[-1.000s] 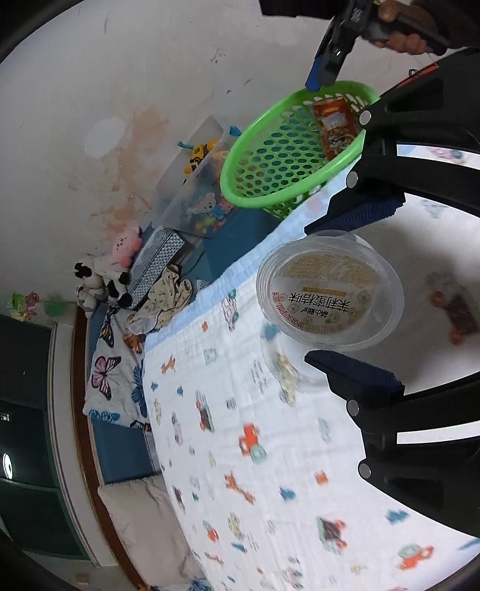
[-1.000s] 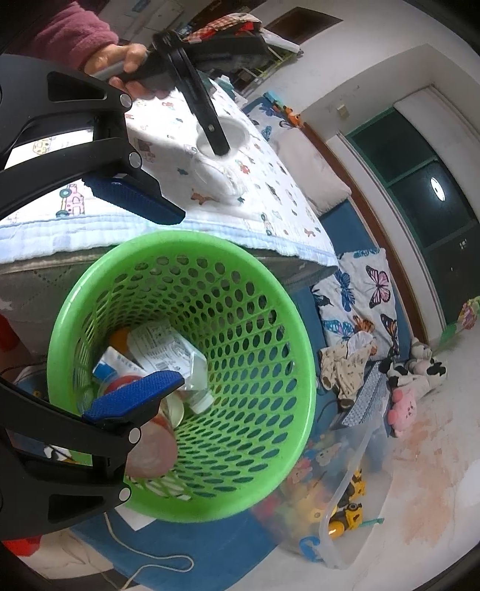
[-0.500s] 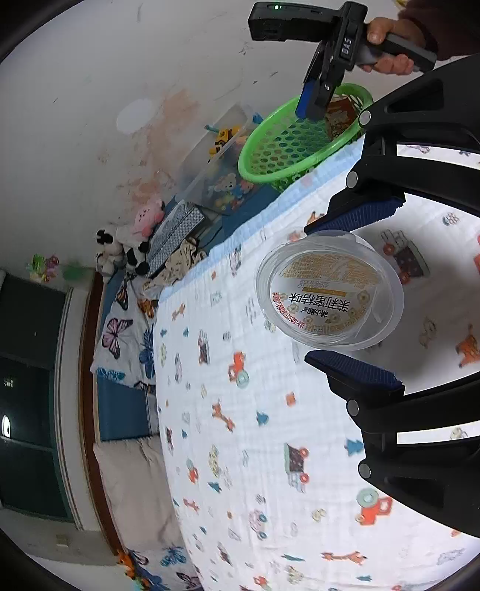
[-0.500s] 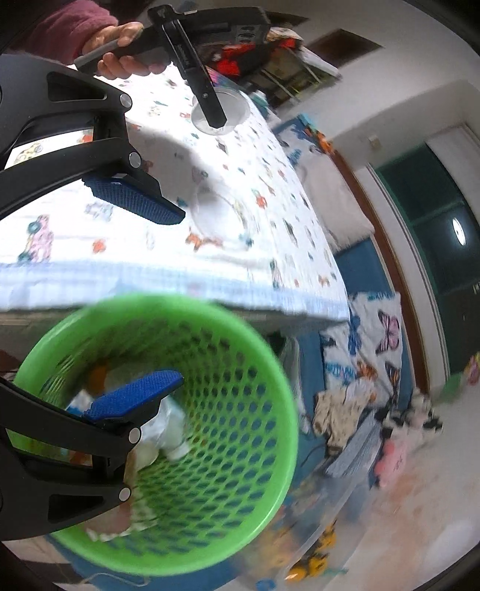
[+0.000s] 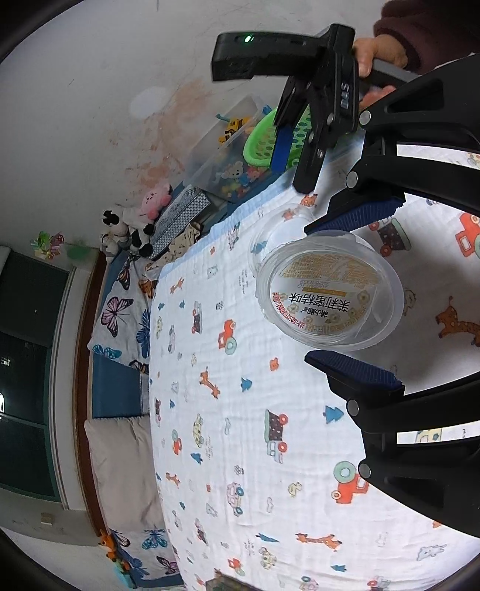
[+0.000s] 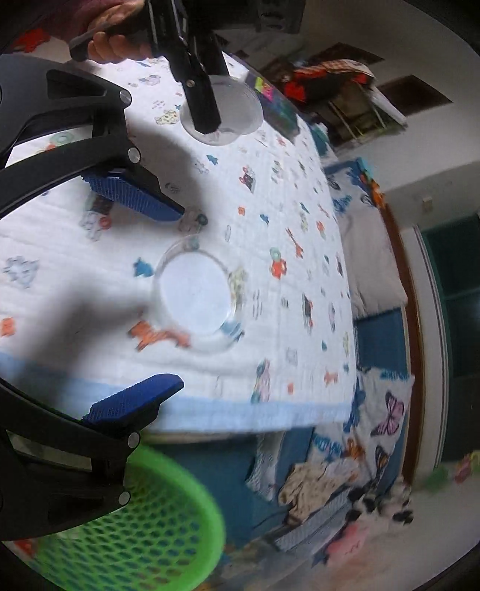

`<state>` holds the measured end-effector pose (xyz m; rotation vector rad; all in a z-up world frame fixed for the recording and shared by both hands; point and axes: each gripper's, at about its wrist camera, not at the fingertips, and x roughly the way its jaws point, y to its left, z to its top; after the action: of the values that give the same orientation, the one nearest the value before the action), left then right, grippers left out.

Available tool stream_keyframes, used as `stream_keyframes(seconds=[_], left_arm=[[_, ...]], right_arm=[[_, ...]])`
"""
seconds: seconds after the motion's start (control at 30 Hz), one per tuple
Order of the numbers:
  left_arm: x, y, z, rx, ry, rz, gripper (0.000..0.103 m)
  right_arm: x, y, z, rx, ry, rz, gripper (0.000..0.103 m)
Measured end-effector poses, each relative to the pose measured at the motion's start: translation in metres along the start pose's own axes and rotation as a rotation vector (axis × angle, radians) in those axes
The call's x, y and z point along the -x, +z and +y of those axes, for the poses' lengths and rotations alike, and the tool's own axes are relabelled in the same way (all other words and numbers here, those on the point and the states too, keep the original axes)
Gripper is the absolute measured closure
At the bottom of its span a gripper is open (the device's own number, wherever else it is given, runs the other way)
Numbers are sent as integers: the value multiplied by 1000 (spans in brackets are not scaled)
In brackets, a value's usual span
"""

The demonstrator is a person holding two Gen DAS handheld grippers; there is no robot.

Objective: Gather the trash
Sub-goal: 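Reach the right tool toward the clear round lid while the left tool holds the tub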

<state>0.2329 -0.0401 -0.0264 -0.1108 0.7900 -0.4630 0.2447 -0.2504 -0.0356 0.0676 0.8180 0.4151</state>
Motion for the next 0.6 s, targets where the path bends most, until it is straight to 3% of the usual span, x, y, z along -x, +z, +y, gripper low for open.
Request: stream_keyframes(seconds=[0.6], left_arm=[[-3,-8,15,40,2,15,43]], right_arm=[[-67,11,9,78,-19,115,11]])
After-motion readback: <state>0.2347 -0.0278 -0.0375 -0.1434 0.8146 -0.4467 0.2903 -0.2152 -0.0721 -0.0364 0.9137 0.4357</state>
